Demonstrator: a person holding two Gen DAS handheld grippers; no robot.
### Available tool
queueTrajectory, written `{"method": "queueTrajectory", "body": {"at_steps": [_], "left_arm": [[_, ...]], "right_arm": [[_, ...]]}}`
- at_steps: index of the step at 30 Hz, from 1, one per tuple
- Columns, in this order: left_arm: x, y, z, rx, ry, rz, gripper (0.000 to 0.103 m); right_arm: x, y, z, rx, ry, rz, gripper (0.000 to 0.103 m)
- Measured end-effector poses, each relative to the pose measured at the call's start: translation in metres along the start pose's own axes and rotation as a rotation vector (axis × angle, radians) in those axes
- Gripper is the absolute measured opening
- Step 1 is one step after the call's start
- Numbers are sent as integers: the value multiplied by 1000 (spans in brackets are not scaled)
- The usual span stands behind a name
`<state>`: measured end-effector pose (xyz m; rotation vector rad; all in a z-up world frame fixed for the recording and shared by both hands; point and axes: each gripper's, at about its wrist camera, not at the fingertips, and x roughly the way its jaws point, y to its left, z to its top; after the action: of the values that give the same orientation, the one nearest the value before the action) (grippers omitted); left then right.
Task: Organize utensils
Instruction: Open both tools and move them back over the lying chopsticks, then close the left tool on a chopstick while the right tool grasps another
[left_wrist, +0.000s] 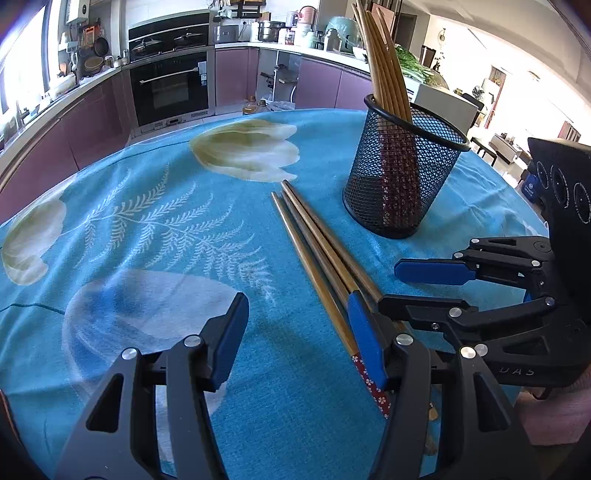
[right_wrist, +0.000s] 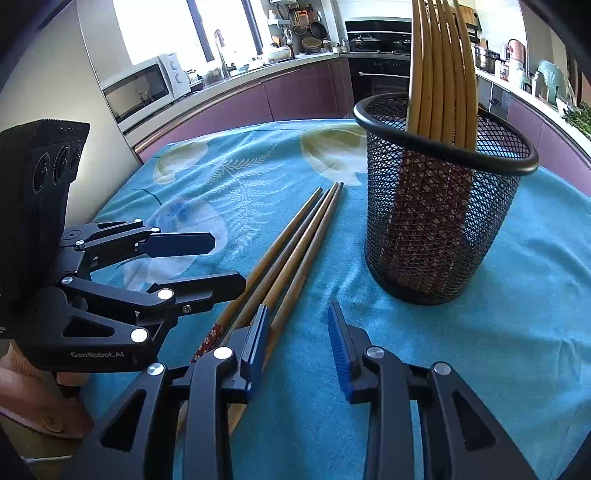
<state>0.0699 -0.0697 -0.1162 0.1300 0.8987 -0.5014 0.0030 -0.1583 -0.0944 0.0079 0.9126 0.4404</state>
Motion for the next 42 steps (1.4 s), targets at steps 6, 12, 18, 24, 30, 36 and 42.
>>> {"method": "queueTrajectory", "body": {"at_steps": [6, 12, 18, 24, 30, 36, 42], "left_arm": [[6, 1, -1, 2, 16, 6, 54], [10, 0, 1, 13, 23, 18, 53], [14, 1, 4, 16, 28, 32, 49], [16, 2, 6, 17, 28, 46, 41], [17, 4, 9, 7, 29, 50, 29], [16, 6, 8, -20, 28, 35, 16], [13, 10, 6, -66, 24, 25, 8]], "right_arm": [[-2, -4, -1, 5, 1, -5, 31], [3, -4, 4, 3, -3, -21, 30], [10, -3, 11, 3, -11, -34, 27], [16, -3, 17, 11, -18, -45, 24], [18, -7, 19, 48, -23, -34, 12], [16, -14, 16, 113, -35, -7, 8], [9, -22, 12, 163, -54, 1, 6]]}}
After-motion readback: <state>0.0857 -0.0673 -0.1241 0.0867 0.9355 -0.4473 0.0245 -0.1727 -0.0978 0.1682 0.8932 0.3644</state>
